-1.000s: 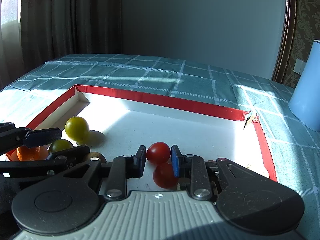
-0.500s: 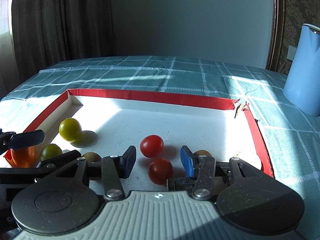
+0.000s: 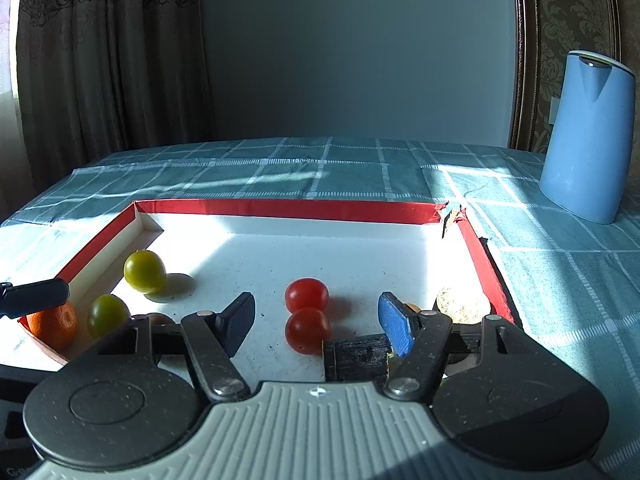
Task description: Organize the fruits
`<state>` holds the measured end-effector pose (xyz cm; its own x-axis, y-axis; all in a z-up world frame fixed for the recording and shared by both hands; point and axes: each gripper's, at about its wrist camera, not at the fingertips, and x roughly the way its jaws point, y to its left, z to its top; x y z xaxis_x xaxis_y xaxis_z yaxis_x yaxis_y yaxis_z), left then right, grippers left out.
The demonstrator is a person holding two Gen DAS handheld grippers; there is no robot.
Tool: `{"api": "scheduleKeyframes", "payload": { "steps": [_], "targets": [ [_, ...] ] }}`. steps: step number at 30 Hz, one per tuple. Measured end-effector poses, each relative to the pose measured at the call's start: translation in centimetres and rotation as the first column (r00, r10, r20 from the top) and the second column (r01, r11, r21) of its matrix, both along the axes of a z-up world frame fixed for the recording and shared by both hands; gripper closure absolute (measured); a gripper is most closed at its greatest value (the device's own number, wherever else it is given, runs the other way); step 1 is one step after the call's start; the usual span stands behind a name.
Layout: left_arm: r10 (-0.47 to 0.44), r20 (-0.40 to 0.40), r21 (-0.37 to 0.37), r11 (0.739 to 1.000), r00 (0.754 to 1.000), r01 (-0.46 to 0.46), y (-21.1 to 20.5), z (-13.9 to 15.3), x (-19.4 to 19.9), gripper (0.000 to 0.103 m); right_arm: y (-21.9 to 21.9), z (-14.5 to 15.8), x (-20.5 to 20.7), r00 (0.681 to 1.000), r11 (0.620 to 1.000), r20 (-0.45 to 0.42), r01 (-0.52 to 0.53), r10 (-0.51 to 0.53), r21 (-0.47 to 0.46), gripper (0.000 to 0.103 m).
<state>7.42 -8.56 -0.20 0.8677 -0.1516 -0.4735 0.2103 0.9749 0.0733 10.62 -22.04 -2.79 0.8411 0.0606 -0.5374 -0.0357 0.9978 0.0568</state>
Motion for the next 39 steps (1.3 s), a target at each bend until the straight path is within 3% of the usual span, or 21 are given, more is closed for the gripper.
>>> {"api": "scheduleKeyframes", "payload": {
  "steps": [10,18,22,25,30,39],
  "targets": [
    [0.001,0.004,-0.061,0.998,1.0,-0.001,0.7,-0.1,-1.8,0.016,-1.0,0.1,-3.2,0.999,0.999,0.045,0.024,-0.026,0.046,0.035],
    [0.027,0.01,-0.054,0.998,1.0,-0.027,0.7,0.4,-4.1,0.015,-1.4,0.4,-5.7,0.994,0.998,0.097,0.043,-0.048,0.053,0.035],
    [0.032,0.006,-0.044,0.999,0.999,-0.031,0.5,0.6,-5.4,0.014,-2.3,0.3,-8.0,0.995,0.994,0.094,0.027,-0.037,0.105,0.035],
    [0.033,0.007,-0.03,0.999,0.999,-0.033,0.3,0.7,-6.1,0.012,-2.4,0.4,-9.4,0.992,0.995,0.115,0.034,-0.044,0.089,0.027],
    [0.055,0.001,-0.009,0.998,0.998,-0.055,0.3,0.4,-6.3,0.008,-2.5,0.1,-10.9,0.995,0.995,0.099,0.02,-0.029,0.093,0.027],
    [0.081,-0.051,-0.013,0.997,0.995,-0.081,1.0,-0.2,-5.4,0.004,-2.3,-0.5,-10.0,0.999,0.996,0.021,0.045,-0.047,0.076,0.027]
  ]
}}
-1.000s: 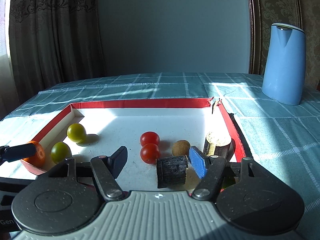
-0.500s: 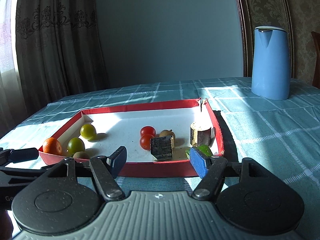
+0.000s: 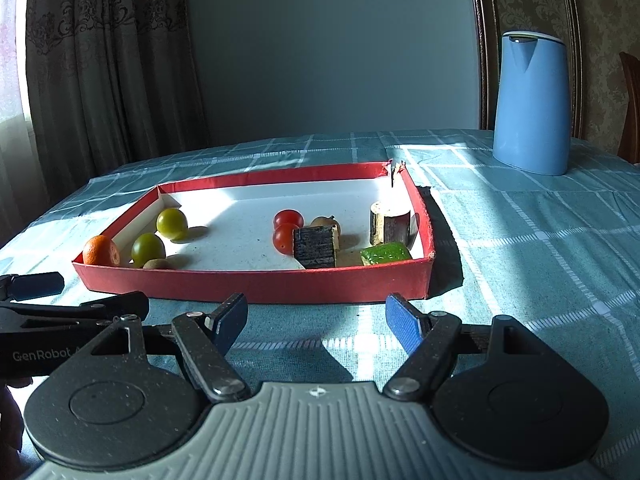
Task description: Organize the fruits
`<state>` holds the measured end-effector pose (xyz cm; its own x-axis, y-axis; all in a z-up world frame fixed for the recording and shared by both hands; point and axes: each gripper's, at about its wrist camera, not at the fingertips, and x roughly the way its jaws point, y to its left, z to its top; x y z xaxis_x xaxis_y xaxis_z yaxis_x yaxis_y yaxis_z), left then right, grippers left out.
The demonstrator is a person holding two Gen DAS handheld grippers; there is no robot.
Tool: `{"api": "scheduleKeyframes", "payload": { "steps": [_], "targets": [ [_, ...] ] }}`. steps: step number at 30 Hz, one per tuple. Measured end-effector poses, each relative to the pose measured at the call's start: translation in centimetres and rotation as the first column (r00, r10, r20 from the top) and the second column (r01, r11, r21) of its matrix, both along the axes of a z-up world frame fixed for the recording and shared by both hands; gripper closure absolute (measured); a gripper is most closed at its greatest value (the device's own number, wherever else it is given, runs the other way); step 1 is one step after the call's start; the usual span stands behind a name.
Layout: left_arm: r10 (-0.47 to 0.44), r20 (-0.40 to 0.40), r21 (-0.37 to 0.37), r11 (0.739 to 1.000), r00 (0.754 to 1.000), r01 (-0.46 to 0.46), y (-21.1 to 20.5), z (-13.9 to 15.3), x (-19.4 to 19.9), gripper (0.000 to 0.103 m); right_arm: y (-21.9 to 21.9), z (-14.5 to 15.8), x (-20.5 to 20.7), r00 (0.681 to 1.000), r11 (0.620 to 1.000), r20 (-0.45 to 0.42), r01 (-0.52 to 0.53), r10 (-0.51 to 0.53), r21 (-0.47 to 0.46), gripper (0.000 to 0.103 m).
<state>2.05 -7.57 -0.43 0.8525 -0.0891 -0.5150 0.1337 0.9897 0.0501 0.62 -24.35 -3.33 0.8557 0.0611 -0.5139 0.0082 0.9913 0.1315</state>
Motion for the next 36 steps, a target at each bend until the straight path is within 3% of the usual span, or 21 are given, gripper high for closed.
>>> {"api": "scheduleKeyframes", "payload": {
  "steps": [5,11,36],
  "targets": [
    [0.0,-0.006,-0.004,1.0,1.0,0.0,0.2,-0.2,0.1,0.002,-0.6,-0.3,0.8,0.999,0.999,-0.032,0.019,-0.018,0.031,0.027],
    [-0.008,-0.002,0.03,1.0,1.0,0.008,-0.4,-0.5,0.2,0.0,-0.1,-0.3,1.0,0.999,1.0,-0.041,0.014,-0.014,0.002,0.027],
    [0.023,-0.013,0.0,1.0,1.0,-0.023,0.1,-0.6,0.6,0.0,0.1,-0.5,1.5,0.998,0.999,-0.06,0.021,-0.02,0.028,0.027]
  ]
}}
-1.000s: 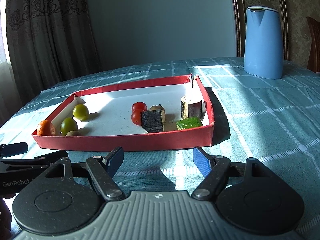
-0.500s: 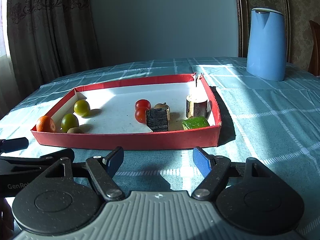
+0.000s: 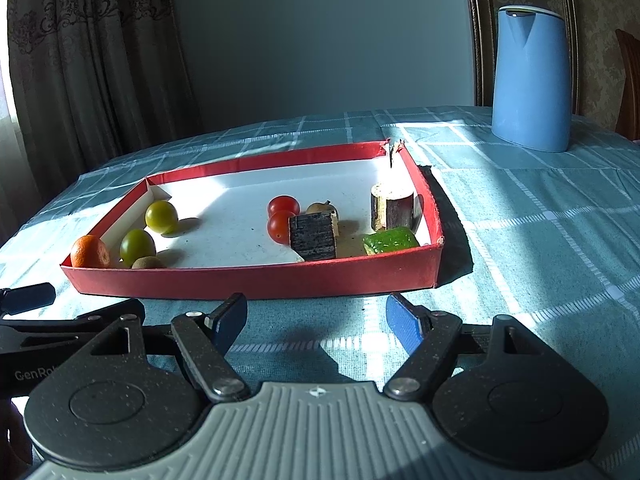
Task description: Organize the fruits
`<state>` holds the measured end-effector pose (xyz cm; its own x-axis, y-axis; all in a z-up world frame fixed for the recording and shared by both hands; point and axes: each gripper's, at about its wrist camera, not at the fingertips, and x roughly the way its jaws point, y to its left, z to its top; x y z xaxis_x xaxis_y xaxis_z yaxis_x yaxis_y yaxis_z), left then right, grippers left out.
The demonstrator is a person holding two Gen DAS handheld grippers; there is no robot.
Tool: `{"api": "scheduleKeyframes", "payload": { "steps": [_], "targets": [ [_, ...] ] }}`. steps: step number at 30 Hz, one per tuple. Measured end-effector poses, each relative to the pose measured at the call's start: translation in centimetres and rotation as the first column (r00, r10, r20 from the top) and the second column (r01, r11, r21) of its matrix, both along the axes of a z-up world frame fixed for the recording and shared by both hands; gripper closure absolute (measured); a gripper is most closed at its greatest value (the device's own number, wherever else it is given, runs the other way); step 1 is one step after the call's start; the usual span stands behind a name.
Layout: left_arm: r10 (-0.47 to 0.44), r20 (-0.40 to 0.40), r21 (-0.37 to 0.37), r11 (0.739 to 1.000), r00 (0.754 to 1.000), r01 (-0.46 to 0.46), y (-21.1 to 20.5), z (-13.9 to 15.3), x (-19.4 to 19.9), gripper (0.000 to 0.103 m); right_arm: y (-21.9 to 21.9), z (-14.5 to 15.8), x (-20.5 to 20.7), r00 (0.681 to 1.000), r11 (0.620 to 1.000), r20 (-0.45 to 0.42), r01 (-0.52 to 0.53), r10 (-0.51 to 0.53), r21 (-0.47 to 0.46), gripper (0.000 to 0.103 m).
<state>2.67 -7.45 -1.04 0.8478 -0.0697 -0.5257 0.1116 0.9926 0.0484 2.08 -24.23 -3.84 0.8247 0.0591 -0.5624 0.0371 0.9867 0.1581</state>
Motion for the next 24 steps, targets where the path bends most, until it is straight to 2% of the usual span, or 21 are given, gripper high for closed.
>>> {"api": "scheduleKeyframes", "payload": {
  "steps": [5,10,24],
  "targets": [
    [-0.005,0.007,0.004,1.0,1.0,0.005,0.06,0.22,-0.13,0.0,0.12,0.06,-0.05,1.0,1.0,0.003,-0.001,0.001,-0.008,0.027],
    [-0.004,0.036,0.045,0.999,0.999,0.003,-0.29,0.45,-0.54,0.0,0.4,0.07,0.05,1.0,1.0,-0.001,-0.009,0.009,-0.021,0.027],
    [0.005,0.028,0.052,0.999,1.0,-0.007,-0.35,0.38,-0.59,0.0,0.5,0.04,0.08,1.0,1.0,0.0,-0.01,0.01,-0.028,0.027]
  ]
}}
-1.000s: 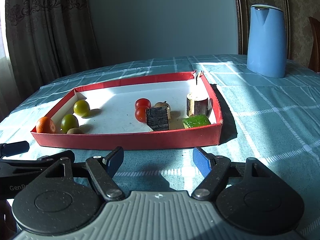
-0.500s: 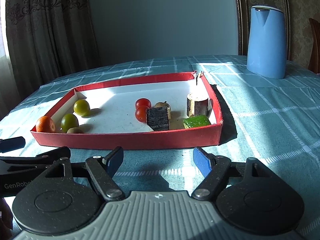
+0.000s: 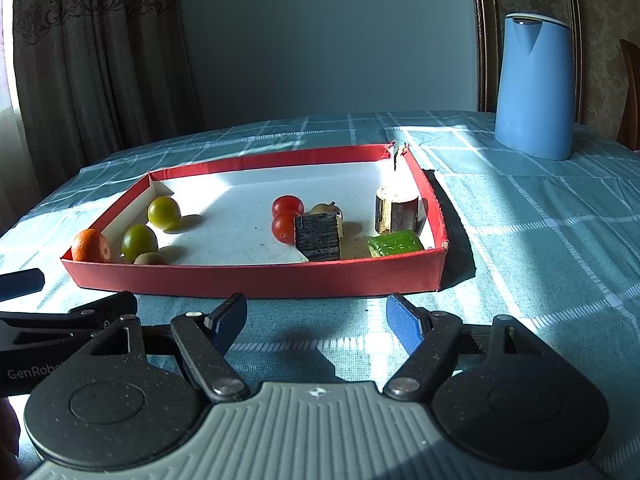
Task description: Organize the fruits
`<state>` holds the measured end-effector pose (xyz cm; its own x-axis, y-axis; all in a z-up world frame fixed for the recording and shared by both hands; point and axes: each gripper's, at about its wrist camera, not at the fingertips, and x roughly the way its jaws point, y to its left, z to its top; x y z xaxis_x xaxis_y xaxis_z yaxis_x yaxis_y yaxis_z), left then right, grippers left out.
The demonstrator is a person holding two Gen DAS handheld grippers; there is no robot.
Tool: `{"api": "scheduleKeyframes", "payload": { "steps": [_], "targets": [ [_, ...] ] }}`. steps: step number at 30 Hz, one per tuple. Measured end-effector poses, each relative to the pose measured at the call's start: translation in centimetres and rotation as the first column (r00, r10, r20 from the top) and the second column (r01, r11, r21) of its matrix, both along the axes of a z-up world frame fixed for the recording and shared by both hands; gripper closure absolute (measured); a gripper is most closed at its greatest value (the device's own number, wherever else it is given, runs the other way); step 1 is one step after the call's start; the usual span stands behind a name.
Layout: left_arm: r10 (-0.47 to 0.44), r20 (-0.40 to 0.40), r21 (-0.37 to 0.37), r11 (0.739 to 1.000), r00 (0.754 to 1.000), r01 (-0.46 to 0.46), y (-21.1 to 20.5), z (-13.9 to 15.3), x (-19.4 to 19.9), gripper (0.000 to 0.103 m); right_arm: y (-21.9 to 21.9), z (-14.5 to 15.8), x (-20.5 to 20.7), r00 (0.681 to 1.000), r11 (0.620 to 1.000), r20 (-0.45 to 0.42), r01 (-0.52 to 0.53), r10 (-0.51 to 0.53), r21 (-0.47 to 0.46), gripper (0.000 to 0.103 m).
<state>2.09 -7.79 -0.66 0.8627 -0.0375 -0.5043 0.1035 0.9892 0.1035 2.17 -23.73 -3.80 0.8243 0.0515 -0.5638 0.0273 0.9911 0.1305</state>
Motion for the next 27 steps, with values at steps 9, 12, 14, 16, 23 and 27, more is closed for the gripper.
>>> {"api": "scheduleKeyframes", "payload": {
  "steps": [9,12,14,16,23,27],
  "targets": [
    [0.002,-0.001,-0.006,1.0,1.0,-0.002,0.1,0.01,-0.04,0.0,0.01,-0.03,-0.01,1.0,1.0,-0.001,-0.001,0.001,-0.001,0.027],
    [0.003,-0.001,-0.007,1.0,1.0,-0.003,0.12,0.03,-0.05,0.0,0.0,-0.05,-0.01,1.0,1.0,-0.001,-0.001,0.001,-0.002,0.026],
    [0.002,0.001,-0.006,1.0,1.0,-0.002,0.1,0.04,-0.08,0.0,0.01,-0.05,-0.01,1.0,1.0,-0.001,-0.001,0.001,-0.002,0.026],
    [0.0,0.0,-0.006,1.0,1.0,0.0,0.09,0.04,-0.08,0.0,0.0,-0.07,0.01,1.0,1.0,-0.001,-0.001,0.001,-0.003,0.027],
    [0.003,-0.004,-0.014,1.0,1.0,-0.003,0.21,0.04,-0.03,0.0,0.0,-0.1,0.06,1.0,1.0,0.0,0.0,0.0,-0.002,0.026],
    [0.002,-0.004,-0.01,1.0,1.0,-0.002,0.2,-0.01,-0.05,0.0,0.0,-0.11,0.06,1.0,1.0,-0.001,0.0,0.0,-0.002,0.026]
  ]
}}
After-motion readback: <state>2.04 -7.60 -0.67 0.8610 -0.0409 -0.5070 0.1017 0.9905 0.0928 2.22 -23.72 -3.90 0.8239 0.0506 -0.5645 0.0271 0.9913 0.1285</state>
